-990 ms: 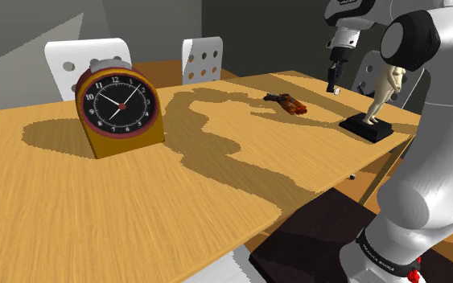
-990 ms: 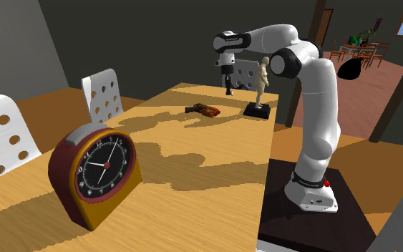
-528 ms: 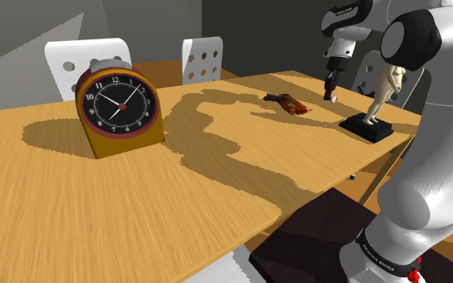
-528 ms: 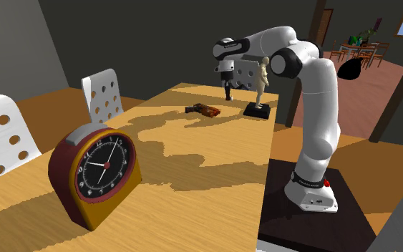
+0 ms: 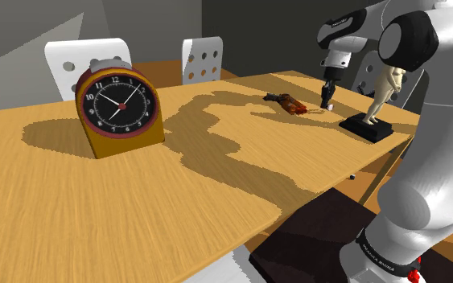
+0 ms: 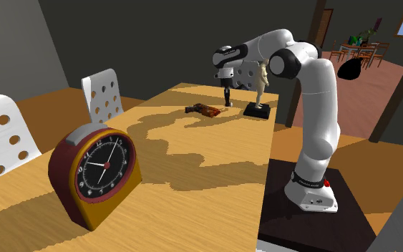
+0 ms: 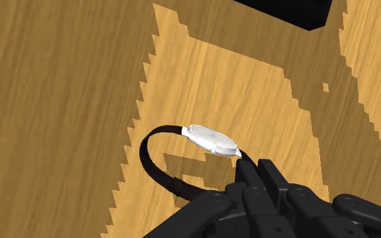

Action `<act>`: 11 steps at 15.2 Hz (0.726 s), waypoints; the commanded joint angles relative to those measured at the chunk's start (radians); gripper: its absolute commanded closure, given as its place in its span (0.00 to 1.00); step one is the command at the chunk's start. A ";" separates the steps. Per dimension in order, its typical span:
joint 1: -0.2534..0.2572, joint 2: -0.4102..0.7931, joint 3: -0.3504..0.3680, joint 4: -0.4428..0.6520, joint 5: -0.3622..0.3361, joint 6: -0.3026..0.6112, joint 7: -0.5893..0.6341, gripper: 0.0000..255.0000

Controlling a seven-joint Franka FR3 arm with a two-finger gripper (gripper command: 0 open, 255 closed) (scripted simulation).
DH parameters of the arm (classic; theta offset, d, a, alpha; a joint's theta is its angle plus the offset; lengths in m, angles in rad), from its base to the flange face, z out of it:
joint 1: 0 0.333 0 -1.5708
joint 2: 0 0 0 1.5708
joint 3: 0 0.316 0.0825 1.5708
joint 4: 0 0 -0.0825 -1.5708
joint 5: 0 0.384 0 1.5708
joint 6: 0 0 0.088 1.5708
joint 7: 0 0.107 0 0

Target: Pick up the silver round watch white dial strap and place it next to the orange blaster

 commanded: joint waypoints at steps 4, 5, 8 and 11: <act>0.000 0.003 0.001 -0.015 0.001 0.018 -0.003 1.00; 0.000 0.003 0.001 -0.015 0.001 0.018 -0.003 1.00; 0.000 0.003 0.001 -0.015 0.001 0.018 -0.003 1.00; 0.000 0.003 0.001 -0.015 0.001 0.018 -0.003 0.00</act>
